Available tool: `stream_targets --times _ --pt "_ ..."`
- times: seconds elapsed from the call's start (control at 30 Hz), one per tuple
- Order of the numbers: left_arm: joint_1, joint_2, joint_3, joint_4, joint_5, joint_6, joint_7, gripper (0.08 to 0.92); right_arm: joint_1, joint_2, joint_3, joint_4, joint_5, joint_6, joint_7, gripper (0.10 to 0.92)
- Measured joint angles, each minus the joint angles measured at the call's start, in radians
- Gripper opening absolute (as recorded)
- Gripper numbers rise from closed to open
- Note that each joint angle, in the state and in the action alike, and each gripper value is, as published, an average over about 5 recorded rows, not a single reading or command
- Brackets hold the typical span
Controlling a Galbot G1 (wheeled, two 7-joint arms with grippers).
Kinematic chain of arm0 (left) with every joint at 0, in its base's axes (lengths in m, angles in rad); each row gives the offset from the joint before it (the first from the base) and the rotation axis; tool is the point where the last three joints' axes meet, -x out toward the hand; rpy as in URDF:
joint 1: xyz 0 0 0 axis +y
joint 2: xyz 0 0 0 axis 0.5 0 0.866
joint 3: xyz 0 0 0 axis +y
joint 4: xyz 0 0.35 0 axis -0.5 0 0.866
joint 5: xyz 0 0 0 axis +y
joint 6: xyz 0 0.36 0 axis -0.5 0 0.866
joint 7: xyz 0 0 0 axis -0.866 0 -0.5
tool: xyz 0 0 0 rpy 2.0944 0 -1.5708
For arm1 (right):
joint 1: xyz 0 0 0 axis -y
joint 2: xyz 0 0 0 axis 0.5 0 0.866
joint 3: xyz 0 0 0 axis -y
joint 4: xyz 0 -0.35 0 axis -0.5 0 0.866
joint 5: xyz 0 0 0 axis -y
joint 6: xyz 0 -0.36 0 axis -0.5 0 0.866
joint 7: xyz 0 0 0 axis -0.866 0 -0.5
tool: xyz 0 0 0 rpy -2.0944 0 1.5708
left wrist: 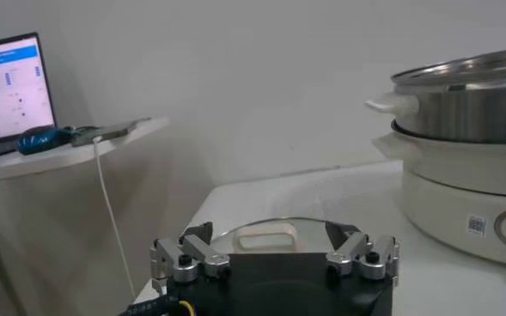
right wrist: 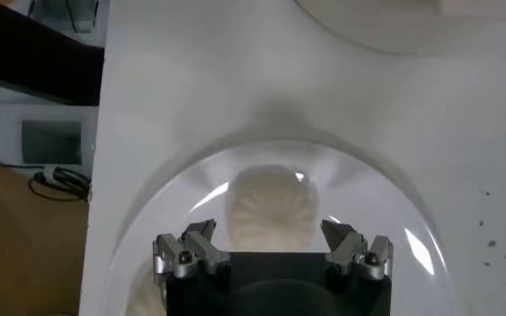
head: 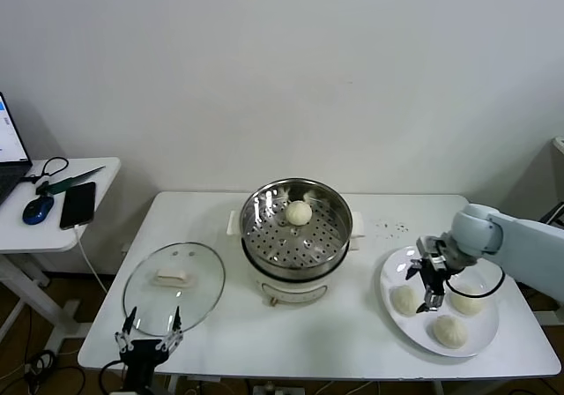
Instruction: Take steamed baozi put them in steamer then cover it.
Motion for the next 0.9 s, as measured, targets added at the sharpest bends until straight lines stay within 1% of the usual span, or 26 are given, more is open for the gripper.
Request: stream_targets --times 0.47,0.67,0.9 --pt "-0.003 0.0 0.0 0.009 0.001 -0.002 0.0 0.823 -0.053 0.041 0.03 -0.053 -0.043 0.003 -0.001 0.813" --pt "-0.005 0.0 0.004 0.01 0.001 -0.001 0.0 0.823 -0.06 0.044 0.039 -0.064 -0.045 0.008 -0.001 0.727" --pt "-0.007 0.0 0.006 0.012 0.002 -0.001 0.001 0.823 -0.053 0.038 0.041 -0.059 -0.035 0.009 0.001 0.684"
